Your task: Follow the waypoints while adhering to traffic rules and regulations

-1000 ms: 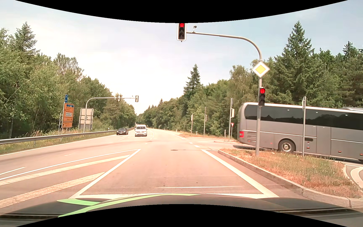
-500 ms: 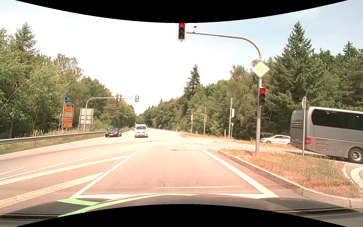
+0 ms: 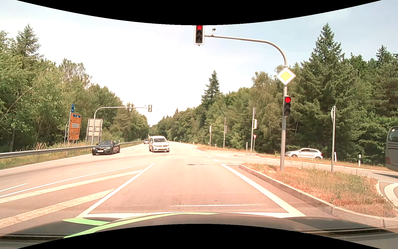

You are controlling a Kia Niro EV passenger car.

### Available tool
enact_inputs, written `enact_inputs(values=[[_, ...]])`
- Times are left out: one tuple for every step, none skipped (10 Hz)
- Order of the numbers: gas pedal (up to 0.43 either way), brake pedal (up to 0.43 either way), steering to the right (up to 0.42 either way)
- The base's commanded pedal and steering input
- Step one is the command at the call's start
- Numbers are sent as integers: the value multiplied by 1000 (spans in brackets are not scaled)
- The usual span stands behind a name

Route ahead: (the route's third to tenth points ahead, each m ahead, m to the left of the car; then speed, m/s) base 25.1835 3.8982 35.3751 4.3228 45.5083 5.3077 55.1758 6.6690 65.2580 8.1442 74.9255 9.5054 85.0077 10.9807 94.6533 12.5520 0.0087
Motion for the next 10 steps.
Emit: enact_inputs(values=[[0,262,-14],[0,262,-15],[0,262,-15],[0,262,-14],[0,262,-15],[0,262,-14],[0,262,-14],[0,262,-14],[0,262,-15],[0,262,-14]])
